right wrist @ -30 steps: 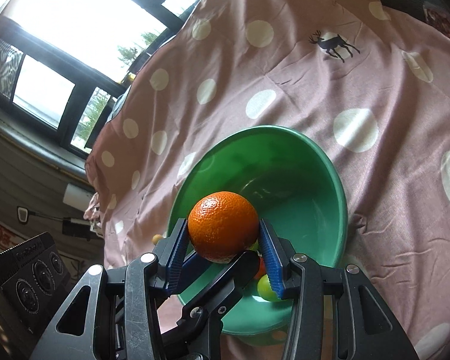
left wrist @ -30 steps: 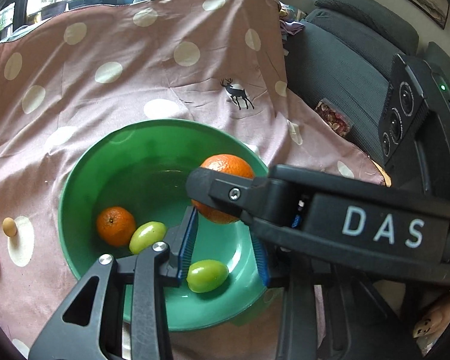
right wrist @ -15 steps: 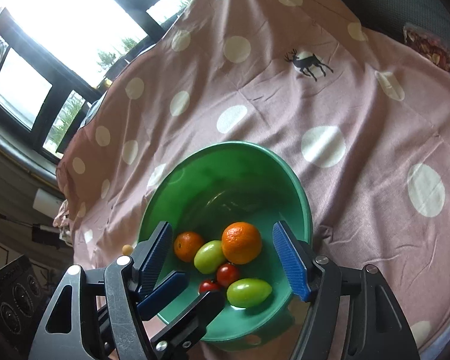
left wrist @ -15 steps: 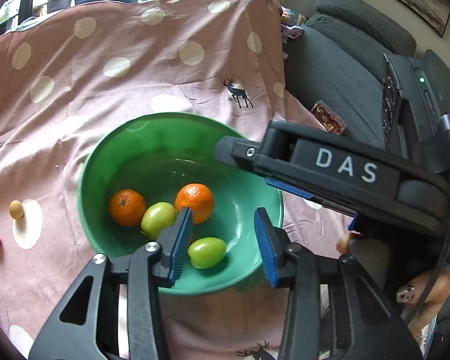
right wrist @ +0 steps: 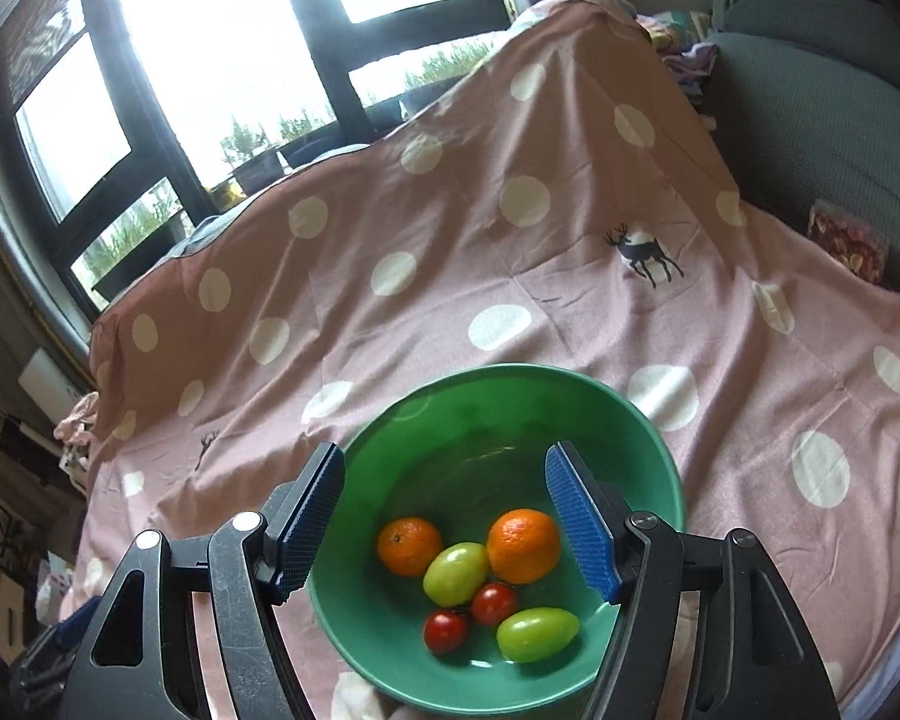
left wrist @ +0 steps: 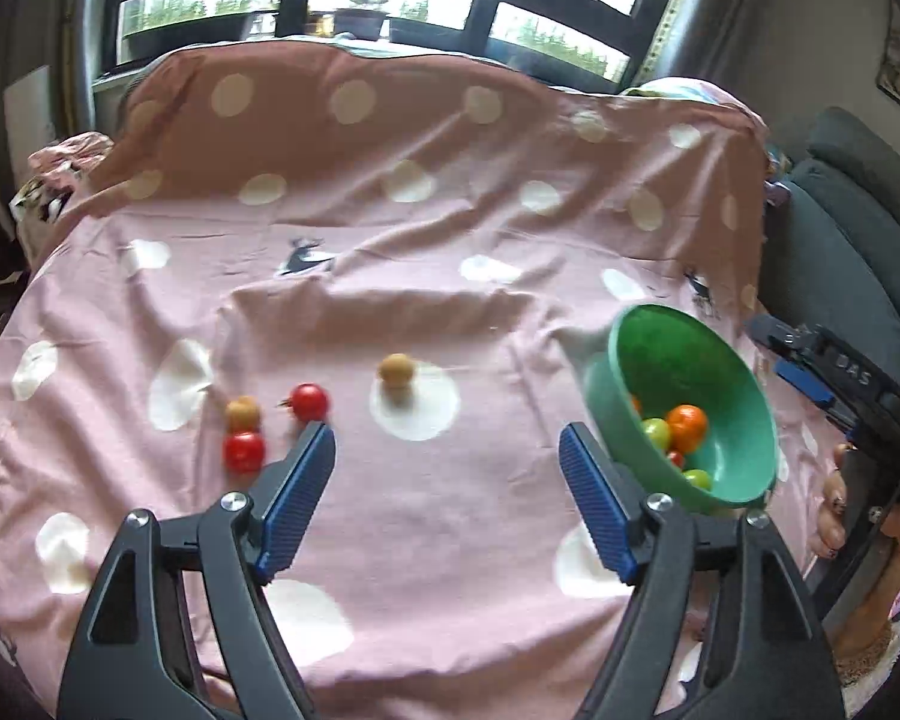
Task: Organize fruits
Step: 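Move the right tool back to a red cherry tomato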
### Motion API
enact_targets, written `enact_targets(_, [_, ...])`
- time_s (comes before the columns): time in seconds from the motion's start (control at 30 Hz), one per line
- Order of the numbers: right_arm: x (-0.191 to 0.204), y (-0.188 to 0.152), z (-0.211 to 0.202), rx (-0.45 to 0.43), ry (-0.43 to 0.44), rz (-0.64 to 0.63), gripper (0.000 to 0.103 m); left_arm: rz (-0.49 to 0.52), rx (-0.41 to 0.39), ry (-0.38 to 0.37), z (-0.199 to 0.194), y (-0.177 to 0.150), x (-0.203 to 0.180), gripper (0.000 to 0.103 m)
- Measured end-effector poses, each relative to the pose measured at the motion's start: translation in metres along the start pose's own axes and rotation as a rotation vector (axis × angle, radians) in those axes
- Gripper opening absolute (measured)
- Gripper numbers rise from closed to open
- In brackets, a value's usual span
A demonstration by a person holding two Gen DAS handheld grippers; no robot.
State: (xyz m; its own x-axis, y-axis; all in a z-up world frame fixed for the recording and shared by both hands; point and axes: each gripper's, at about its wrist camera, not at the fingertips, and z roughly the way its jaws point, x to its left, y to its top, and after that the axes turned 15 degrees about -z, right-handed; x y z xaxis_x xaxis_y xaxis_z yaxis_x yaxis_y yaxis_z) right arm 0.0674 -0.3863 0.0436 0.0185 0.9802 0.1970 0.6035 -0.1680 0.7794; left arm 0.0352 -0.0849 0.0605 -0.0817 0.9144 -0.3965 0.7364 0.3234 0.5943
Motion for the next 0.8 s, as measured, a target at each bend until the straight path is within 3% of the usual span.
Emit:
enact_targets(0.2, [0.046,-0.003,0.001,-0.035,0.02,-0.119,0.07,-0.129,-0.04,0.088,0.003,0.008,0.073,0.076])
enact_targets(0.47, [0.104,-0.015,0.015,-0.003,0.039,-0.283,0.07,-0.216,-0.025,0.118,0.016,0.018,0.111,0.074])
enact_targets(0.67, [0.137,-0.023,0.04,0.074,0.096,-0.345,0.07,-0.254,-0.017,0.081,0.02,0.022,0.121,0.066])
enact_targets(0.73, [0.148,-0.024,0.049,0.104,0.135,-0.348,0.07,-0.251,-0.012,0.076,0.021,0.023,0.121,0.054])
enact_targets(0.8, [0.16,-0.025,0.059,0.134,0.181,-0.355,0.061,-0.241,-0.002,0.063,0.025,0.024,0.121,0.048])
